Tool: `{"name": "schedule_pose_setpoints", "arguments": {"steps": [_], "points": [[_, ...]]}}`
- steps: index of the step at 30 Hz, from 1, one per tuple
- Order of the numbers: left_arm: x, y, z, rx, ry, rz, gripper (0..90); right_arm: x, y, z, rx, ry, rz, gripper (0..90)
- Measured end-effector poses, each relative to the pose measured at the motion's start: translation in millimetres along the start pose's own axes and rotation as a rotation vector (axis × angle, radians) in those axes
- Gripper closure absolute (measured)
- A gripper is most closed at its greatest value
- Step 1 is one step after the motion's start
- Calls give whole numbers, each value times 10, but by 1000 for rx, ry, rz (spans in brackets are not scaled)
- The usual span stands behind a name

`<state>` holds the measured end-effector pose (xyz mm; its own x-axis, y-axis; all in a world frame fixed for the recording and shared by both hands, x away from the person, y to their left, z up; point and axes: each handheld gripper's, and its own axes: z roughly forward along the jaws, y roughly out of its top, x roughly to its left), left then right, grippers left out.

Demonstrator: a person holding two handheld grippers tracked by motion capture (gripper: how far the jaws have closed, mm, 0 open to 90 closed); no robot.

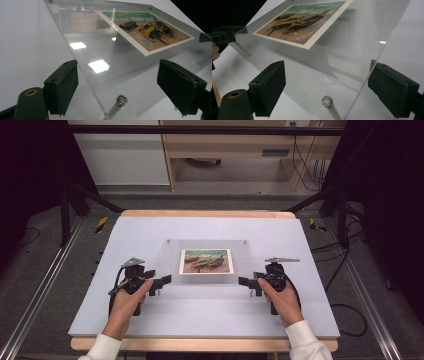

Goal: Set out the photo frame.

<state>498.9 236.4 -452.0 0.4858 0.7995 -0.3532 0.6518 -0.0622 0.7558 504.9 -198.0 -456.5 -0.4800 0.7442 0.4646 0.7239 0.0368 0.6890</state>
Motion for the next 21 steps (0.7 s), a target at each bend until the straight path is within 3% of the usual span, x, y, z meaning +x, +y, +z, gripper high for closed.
{"name": "schedule_pose_setpoints", "arguments": {"steps": [13,21], "points": [[31,-23,38,8,-50,-67,158,-9,5,3,0,3,-8,153],[47,-19,39,6,-53,-68,170,-7,10,1,3,0,-8,159]]}}
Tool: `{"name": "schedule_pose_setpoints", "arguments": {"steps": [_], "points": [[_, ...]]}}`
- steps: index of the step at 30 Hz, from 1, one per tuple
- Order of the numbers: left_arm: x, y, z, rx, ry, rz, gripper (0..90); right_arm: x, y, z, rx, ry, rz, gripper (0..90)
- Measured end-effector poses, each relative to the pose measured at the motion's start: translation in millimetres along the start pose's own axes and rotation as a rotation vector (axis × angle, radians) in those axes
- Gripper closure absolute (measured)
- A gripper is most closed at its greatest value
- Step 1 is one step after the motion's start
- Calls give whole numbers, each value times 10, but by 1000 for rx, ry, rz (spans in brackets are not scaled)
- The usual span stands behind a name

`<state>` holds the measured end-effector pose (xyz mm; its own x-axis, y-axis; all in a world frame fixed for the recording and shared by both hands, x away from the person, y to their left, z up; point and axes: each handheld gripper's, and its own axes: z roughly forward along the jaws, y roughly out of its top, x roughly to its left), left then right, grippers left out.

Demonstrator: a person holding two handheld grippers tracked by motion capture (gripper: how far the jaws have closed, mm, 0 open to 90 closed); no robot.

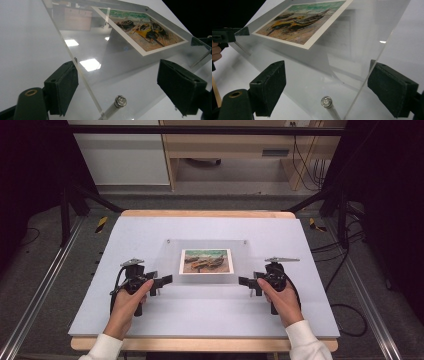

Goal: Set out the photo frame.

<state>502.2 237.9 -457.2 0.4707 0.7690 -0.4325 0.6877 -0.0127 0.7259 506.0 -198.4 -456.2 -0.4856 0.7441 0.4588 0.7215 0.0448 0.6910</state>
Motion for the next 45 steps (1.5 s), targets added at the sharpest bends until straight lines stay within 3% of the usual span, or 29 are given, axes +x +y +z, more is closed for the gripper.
{"name": "schedule_pose_setpoints", "arguments": {"steps": [6,14,22,32,38,45], "points": [[42,-3,-19,-7,-17,-8,218,-24,5,-31,6,10,8,197],[35,21,-5,-13,-6,5,226,-32,32,-28,1,0,0,214],[39,74,19,-44,16,48,263,-38,92,-2,-37,-38,-48,241],[80,162,46,-87,54,71,352,-25,183,29,-64,-93,-115,286],[86,159,46,-90,53,74,351,-50,182,37,-75,-79,-120,294],[38,115,3,-102,72,99,365,11,151,-1,-68,-99,-166,295]]}}
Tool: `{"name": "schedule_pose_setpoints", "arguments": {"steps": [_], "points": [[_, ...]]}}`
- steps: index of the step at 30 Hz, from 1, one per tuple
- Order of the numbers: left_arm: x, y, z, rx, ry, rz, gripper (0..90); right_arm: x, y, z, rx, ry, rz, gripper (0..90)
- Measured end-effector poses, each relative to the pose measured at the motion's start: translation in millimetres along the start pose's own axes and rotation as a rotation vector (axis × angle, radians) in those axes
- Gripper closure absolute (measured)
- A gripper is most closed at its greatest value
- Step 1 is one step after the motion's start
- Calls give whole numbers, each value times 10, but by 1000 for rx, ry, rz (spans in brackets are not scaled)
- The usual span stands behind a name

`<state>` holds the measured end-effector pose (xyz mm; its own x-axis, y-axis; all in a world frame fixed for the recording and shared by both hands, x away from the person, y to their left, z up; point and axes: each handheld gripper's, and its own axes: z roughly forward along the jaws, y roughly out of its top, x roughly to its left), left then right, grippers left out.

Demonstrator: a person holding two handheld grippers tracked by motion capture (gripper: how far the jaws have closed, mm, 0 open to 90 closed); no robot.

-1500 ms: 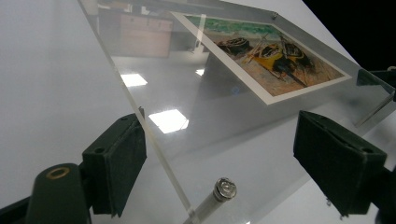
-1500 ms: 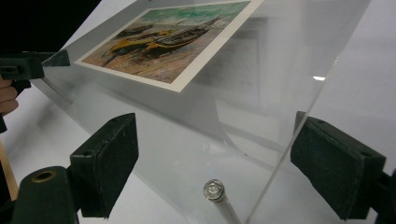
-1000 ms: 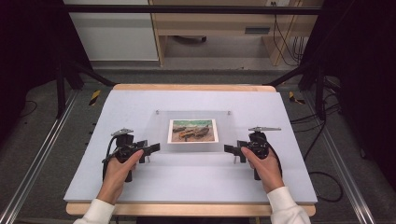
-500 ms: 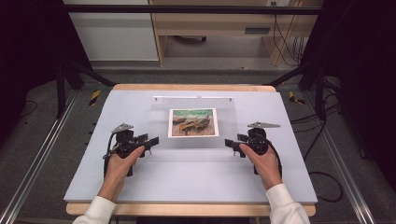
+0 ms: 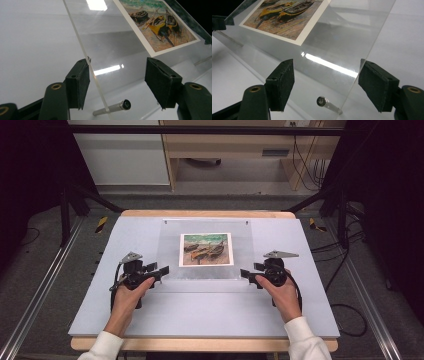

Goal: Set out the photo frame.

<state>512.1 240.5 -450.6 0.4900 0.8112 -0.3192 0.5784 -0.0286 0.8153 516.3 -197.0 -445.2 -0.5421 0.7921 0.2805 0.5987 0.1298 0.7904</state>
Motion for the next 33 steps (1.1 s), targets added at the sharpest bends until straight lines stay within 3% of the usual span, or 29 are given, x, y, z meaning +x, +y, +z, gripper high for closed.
{"name": "schedule_pose_setpoints", "arguments": {"steps": [16,33], "points": [[-88,-78,-104,-20,29,36,406,93,-83,-106,-6,-26,-73,342],[-138,-115,-176,-14,44,72,438,139,-140,-184,-10,-45,-104,410]]}}
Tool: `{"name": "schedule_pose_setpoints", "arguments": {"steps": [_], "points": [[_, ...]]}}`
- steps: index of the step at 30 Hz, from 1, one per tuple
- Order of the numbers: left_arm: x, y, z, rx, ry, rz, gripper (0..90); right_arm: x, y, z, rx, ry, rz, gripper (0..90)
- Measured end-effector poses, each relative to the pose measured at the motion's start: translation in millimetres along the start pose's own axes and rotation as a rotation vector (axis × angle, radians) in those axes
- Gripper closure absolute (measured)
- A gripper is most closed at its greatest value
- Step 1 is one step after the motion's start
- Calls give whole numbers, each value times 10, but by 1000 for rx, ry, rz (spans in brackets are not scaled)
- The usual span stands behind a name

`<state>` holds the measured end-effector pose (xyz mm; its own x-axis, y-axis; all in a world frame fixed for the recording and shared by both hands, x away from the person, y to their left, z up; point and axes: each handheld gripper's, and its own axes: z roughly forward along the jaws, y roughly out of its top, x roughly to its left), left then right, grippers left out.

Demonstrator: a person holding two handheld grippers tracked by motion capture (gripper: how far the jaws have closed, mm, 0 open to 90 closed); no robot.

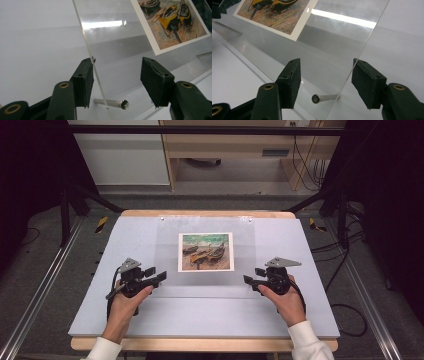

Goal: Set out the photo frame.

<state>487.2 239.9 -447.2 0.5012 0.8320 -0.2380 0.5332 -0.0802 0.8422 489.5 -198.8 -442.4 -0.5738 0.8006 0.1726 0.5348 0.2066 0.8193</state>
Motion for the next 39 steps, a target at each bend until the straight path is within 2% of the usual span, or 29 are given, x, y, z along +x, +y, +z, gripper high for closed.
{"name": "schedule_pose_setpoints", "arguments": {"steps": [20,23,29,39], "points": [[-65,-56,-101,11,26,49,488,70,-76,-98,-6,-27,-6,511],[-67,-66,-112,9,25,50,501,80,-87,-105,-13,-34,-18,522],[-82,-88,-136,7,31,50,517,96,-106,-125,-14,-39,-3,547],[-104,-96,-148,9,43,42,529,97,-115,-141,-11,-40,-5,565]]}}
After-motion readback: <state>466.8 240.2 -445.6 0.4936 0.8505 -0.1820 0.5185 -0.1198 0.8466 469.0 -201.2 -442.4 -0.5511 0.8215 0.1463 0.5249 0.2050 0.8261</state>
